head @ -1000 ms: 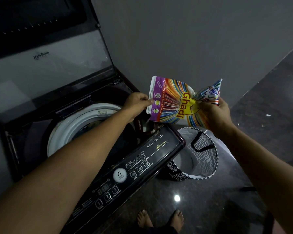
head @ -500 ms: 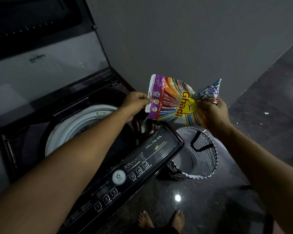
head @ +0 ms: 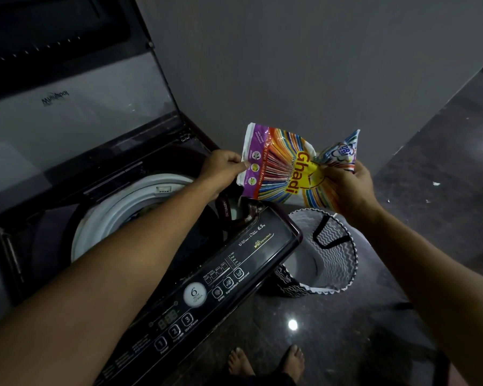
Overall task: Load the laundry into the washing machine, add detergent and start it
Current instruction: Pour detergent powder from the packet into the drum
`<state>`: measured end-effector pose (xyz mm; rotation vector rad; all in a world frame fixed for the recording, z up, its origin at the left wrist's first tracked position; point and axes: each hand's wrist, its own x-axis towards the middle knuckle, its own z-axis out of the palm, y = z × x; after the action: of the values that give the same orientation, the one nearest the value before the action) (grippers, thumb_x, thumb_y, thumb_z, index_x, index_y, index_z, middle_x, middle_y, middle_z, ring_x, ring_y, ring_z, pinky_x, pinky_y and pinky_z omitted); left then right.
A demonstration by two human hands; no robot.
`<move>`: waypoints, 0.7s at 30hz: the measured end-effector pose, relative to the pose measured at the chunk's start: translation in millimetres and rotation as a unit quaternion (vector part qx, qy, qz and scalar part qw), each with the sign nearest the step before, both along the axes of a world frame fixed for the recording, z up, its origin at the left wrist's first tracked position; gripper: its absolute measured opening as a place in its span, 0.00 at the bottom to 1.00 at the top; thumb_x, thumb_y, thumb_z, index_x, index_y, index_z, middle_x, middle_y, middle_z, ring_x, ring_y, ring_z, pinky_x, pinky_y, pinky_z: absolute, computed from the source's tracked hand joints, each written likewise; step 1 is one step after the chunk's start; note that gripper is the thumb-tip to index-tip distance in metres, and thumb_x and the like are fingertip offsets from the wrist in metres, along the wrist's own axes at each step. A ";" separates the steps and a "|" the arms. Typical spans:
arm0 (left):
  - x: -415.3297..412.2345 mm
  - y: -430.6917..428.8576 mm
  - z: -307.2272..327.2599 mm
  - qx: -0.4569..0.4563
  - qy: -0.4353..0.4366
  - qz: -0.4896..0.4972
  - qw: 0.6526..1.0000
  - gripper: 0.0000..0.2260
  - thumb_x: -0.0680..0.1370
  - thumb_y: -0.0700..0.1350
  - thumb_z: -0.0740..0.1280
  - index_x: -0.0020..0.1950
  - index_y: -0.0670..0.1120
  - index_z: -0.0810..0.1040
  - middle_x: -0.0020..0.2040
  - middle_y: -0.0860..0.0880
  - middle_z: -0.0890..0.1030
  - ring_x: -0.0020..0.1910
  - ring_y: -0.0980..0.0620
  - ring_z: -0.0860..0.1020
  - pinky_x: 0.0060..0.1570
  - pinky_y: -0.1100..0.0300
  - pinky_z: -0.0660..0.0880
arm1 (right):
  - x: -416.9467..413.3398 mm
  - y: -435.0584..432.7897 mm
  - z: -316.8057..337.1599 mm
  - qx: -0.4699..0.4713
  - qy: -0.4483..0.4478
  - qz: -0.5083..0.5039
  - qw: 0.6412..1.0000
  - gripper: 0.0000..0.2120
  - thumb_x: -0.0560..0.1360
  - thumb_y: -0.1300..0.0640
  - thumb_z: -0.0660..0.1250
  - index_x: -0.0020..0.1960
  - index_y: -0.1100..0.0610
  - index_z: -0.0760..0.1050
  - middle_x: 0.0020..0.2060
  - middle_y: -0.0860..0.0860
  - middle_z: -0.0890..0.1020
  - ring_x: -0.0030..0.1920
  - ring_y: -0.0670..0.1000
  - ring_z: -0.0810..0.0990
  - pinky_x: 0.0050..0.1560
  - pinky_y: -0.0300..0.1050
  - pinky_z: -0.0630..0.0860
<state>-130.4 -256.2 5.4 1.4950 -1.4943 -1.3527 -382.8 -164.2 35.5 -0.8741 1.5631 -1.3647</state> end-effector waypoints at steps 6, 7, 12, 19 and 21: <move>1.4 -1.7 -1.8 0.005 0.001 0.004 1.000 0.07 0.78 0.46 0.71 0.50 0.42 0.83 0.46 0.49 0.86 0.43 0.54 0.85 0.42 0.61 0.80 | -0.7 -3.6 -4.0 0.005 0.008 0.000 1.000 0.14 0.76 0.65 0.68 0.61 0.61 0.77 0.50 0.54 0.85 0.49 0.53 0.86 0.52 0.51 0.83; 1.7 -2.0 -2.8 0.014 0.014 0.002 1.000 0.07 0.78 0.45 0.71 0.51 0.42 0.82 0.46 0.48 0.86 0.44 0.53 0.85 0.44 0.60 0.81 | -0.6 -3.6 -4.3 0.002 0.004 -0.001 1.000 0.15 0.76 0.66 0.68 0.61 0.61 0.77 0.50 0.55 0.85 0.49 0.54 0.86 0.52 0.51 0.83; 2.8 -5.3 -6.5 0.018 0.016 0.006 1.000 0.07 0.77 0.46 0.72 0.51 0.43 0.83 0.46 0.48 0.86 0.44 0.52 0.86 0.47 0.56 0.82 | -0.2 -4.2 -3.9 -0.002 0.006 0.003 1.000 0.13 0.76 0.65 0.68 0.61 0.60 0.77 0.48 0.53 0.86 0.46 0.50 0.87 0.47 0.46 0.82; 0.2 -6.6 -3.8 0.005 0.014 -0.002 1.000 0.08 0.77 0.46 0.72 0.51 0.42 0.83 0.46 0.48 0.86 0.44 0.52 0.86 0.44 0.60 0.81 | -2.8 -7.4 -4.5 -0.011 0.006 -0.010 1.000 0.14 0.75 0.67 0.68 0.60 0.62 0.78 0.48 0.54 0.86 0.47 0.52 0.86 0.49 0.48 0.83; 0.6 -7.6 -4.2 0.000 0.003 -0.006 1.000 0.08 0.77 0.46 0.72 0.51 0.43 0.83 0.47 0.48 0.86 0.44 0.53 0.85 0.45 0.60 0.81 | -4.1 -7.2 -5.3 -0.010 0.007 -0.011 1.000 0.14 0.75 0.67 0.68 0.60 0.62 0.78 0.48 0.54 0.86 0.47 0.53 0.86 0.48 0.48 0.83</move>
<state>-129.8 -263.8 1.2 1.4838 -1.5019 -1.3621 -387.0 -171.4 30.3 -0.8828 1.5773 -1.3941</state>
